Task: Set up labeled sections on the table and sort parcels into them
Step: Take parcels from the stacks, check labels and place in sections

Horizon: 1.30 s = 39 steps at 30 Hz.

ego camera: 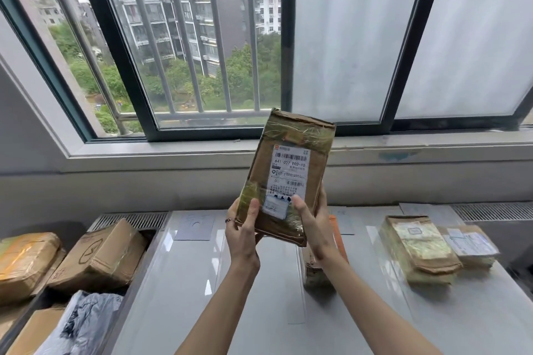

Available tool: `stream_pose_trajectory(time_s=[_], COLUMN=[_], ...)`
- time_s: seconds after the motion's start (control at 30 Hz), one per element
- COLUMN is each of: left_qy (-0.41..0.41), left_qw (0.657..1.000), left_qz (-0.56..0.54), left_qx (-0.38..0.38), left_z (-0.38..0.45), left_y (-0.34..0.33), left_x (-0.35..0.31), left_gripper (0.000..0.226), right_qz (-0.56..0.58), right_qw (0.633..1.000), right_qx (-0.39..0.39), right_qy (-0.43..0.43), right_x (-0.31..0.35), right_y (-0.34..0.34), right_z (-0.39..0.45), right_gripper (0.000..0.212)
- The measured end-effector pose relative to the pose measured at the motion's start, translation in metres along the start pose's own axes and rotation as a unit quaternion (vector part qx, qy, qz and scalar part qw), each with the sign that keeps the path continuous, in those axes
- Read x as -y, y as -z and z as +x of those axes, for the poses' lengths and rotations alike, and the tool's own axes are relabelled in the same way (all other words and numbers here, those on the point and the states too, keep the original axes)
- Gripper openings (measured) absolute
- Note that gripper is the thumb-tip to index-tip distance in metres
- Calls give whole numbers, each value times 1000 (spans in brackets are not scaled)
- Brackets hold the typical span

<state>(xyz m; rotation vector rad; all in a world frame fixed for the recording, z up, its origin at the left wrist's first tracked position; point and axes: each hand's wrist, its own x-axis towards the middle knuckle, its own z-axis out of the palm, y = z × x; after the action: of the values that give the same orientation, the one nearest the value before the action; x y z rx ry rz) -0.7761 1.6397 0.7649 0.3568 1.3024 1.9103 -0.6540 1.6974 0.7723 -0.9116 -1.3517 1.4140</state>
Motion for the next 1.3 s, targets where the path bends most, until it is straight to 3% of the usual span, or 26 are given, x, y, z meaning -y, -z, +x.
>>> stream_pose_trajectory(time_s=[0.37, 0.5, 0.67, 0.83, 1.0, 1.17, 1.3], left_qy=[-28, -44, -53, -71, -70, -72, -53], left_qw=[995, 988, 989, 987, 985, 985, 984], left_qz=[87, 144, 125, 116, 111, 98, 78], left_qx=[34, 27, 49, 90, 112, 123, 149], left_z=[-8, -7, -12, -15, -14, -15, -19], left_y=[0, 5, -4, -3, -4, -10, -28], left_x=[-7, -4, -12, -10, -12, -12, -7], left_gripper=[35, 62, 38, 53, 35, 32, 50], right_qz=[-10, 0, -7, -16, -7, -10, 8], right_qw=[1000, 1000, 999, 999, 999, 999, 999], right_qx=[1, 5, 31, 38, 31, 12, -22], right_qy=[-13, -25, -21, -24, -36, -36, -49], right_x=[6, 6, 6, 5, 5, 11, 18], right_y=[12, 19, 22, 21, 25, 35, 58], right_z=[13, 15, 16, 14, 10, 7, 1], right_gripper=[74, 72, 72, 75, 83, 88, 90])
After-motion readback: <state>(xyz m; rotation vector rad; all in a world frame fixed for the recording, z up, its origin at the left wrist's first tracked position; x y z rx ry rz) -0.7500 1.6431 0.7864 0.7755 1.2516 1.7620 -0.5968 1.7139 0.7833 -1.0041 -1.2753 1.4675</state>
